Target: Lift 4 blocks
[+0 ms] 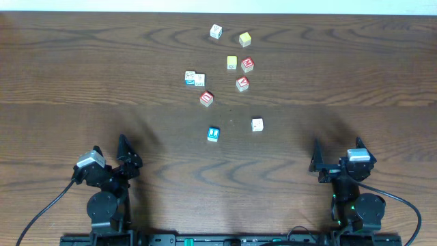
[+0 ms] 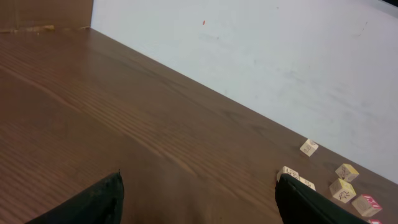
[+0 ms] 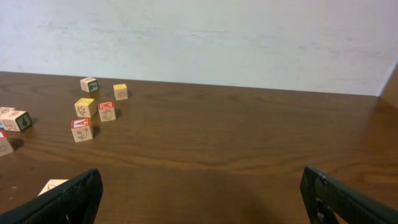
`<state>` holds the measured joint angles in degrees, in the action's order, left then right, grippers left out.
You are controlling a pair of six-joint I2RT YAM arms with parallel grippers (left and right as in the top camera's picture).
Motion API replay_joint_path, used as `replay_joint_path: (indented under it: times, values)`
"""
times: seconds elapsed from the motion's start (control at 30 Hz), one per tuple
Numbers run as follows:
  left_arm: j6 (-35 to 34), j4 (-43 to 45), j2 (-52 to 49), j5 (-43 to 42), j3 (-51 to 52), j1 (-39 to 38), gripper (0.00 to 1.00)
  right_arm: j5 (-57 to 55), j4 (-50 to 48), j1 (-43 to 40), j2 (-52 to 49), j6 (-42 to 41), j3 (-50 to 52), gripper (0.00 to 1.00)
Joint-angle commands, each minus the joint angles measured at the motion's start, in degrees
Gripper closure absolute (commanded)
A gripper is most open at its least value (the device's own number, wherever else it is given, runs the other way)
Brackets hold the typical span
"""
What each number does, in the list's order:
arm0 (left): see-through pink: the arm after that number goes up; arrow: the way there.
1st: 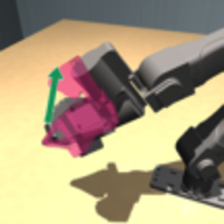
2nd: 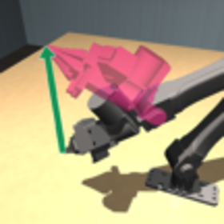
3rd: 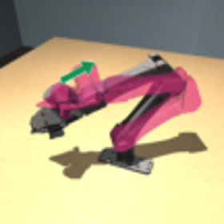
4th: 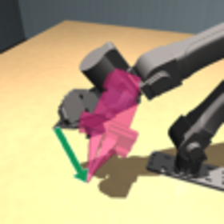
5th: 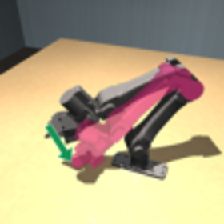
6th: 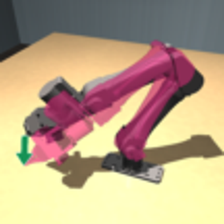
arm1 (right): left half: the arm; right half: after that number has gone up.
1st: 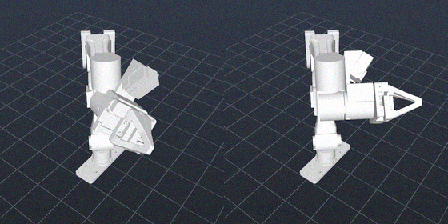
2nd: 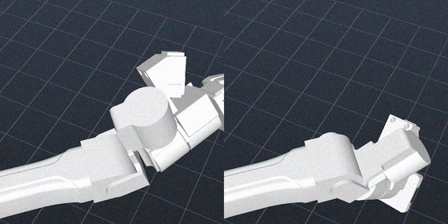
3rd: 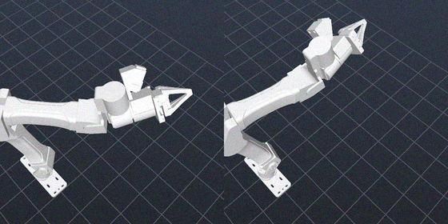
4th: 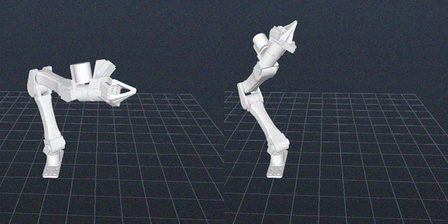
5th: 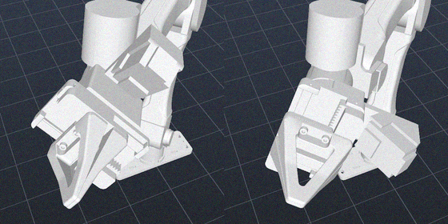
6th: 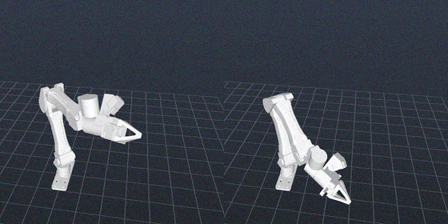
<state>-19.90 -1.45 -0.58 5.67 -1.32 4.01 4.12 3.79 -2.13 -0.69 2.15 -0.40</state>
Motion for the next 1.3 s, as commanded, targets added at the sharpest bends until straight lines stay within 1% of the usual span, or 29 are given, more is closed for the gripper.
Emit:
replay_joint_path:
  times: [0.0, 1.07, 1.1, 1.2, 1.27]
  values:
    - [-0.5, -2.4, 0.3, -0.1, 1.0, -0.2, 0.21, 0.5, 0.2, -0.3, 0.4, 0.7, 0.1, 0.01]
    - [-0.5, -2.4, 0.3, -0.1, 1.0, -0.2, 0.21, 0.5, 0.2, -0.3, 0.4, 0.7, 0.1, 0.01]
    - [-0.5, -2.4, 0.3, -0.1, 1.0, -0.2, 0.22, 0.1, 0.2, -0.3, 0.4, 0.8, 0.1, 0.01]
    - [-0.5, -2.4, 0.3, -0.1, 1.0, -0.2, 0.22, -5.8, 0.3, -0.3, 0.4, 2.0, 0.1, 0.01]
    - [-0.5, -2.4, 0.3, -0.1, 1.0, -0.2, 0.21, -4.3, 0.1, -0.3, 0.4, 1.4, 0.1, 0.01]
